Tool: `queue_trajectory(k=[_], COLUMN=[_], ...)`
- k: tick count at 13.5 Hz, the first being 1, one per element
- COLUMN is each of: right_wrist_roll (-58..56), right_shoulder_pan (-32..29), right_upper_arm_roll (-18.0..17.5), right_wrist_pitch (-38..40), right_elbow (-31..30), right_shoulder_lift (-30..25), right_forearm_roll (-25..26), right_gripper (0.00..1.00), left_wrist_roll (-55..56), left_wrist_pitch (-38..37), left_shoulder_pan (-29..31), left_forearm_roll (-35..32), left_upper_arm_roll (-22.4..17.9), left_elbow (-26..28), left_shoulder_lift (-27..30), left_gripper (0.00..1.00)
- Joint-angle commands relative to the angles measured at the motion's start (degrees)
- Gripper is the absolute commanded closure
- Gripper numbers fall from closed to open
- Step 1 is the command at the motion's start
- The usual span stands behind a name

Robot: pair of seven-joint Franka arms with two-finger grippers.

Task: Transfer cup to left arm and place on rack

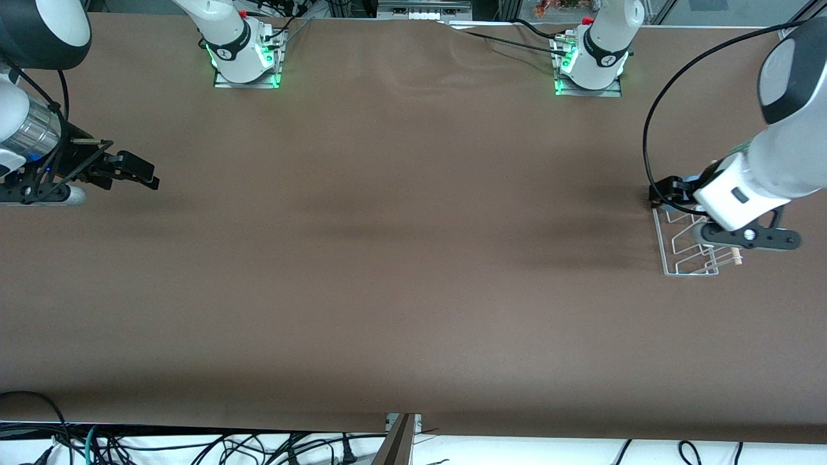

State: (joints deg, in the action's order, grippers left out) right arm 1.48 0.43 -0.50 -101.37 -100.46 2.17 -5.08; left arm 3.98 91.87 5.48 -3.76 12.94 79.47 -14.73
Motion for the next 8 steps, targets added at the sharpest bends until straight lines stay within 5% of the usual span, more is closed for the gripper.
queue_trajectory(k=[1,3,8], right_wrist_roll=[-0.6,-0.6,-0.6], right_shoulder_pan=[0.2,0.3,0.3], right_upper_arm_roll=[0.0,0.0,0.0], right_wrist_pitch=[1.1,1.1,1.1], right_elbow=[1.3,1.3,1.3], right_shoulder_lift=[0.6,0.7,0.9], right_forearm_roll=[0.4,0.4,0.4], right_gripper=[0.02,0.02,0.02], left_wrist_roll=[0.2,0.3,0.1], left_wrist_pitch=[9.9,10.5,12.3], left_shoulder_pan=[-5.9,-8.6,-8.1], left_forearm_roll=[3.1,3.2,2.4], left_upper_arm_roll=[-9.0,-12.6,-12.5], left_elbow=[11.7,16.4,24.1], left_shoulder_lift=[8.7,10.8,15.5], left_gripper=[0.0,0.0,0.0])
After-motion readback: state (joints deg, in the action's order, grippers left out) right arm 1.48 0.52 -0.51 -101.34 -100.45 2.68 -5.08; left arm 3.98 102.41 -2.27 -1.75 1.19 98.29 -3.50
